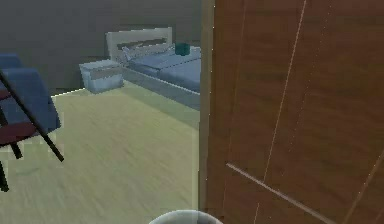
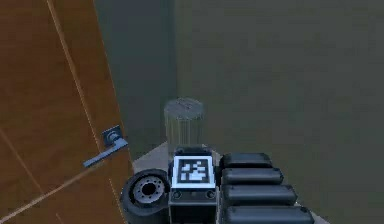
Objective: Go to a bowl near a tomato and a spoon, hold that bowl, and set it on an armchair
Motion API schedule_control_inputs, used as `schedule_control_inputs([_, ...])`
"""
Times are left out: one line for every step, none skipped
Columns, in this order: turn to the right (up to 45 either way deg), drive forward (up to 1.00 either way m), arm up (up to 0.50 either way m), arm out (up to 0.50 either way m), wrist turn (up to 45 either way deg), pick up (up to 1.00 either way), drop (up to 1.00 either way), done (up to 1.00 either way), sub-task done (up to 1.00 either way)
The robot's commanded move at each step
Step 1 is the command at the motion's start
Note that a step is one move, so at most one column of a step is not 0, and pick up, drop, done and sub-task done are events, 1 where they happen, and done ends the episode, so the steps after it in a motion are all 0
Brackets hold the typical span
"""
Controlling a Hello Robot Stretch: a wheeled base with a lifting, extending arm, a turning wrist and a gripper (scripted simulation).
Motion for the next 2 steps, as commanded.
schedule_control_inputs([0.0,0.40,0.00,0.00,0.0,0.00,0.00,0.00,0.00])
schedule_control_inputs([-27.0,0.00,0.00,0.00,0.0,0.00,0.00,0.00,0.00])
